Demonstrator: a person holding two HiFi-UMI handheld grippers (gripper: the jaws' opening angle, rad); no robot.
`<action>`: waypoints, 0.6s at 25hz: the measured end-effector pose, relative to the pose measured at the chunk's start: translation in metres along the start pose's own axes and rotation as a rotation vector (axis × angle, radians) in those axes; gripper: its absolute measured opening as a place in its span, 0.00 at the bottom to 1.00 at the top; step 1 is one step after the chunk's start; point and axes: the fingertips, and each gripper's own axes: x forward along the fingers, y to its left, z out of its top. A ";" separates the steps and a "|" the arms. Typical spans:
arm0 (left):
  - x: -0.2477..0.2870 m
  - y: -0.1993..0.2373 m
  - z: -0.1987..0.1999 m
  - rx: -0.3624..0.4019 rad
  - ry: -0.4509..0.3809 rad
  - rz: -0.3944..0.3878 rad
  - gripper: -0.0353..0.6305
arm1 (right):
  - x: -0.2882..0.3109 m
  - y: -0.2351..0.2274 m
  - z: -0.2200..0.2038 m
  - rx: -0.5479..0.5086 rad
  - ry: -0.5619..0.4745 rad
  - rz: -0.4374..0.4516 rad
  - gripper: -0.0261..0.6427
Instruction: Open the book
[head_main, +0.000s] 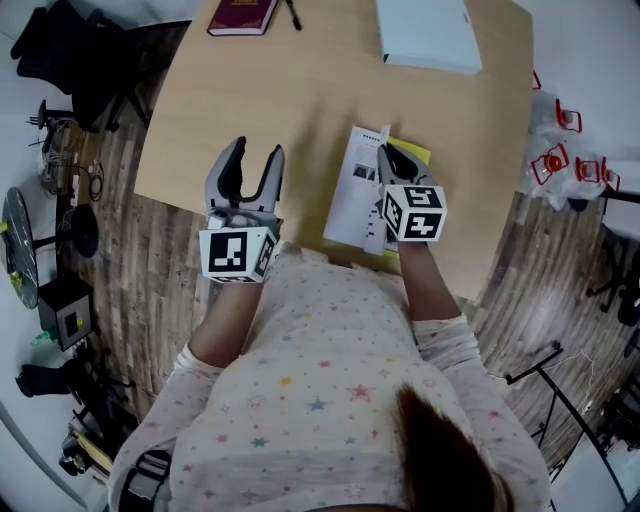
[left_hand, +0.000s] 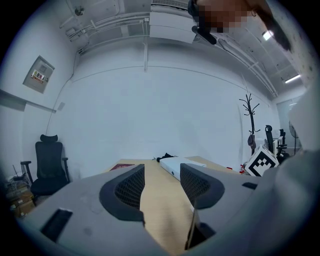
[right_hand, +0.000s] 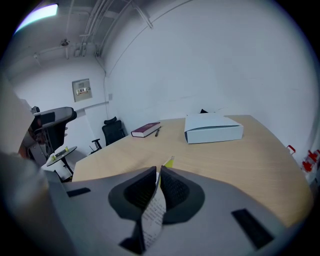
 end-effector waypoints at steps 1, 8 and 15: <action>-0.002 0.000 0.000 0.000 0.000 0.003 0.38 | -0.001 0.001 0.002 0.004 -0.005 0.004 0.08; -0.014 -0.003 0.002 0.003 -0.009 0.027 0.38 | -0.011 -0.002 0.008 0.021 -0.039 0.022 0.07; -0.022 -0.013 0.005 0.003 -0.021 0.032 0.38 | -0.027 -0.014 0.012 0.051 -0.074 0.019 0.07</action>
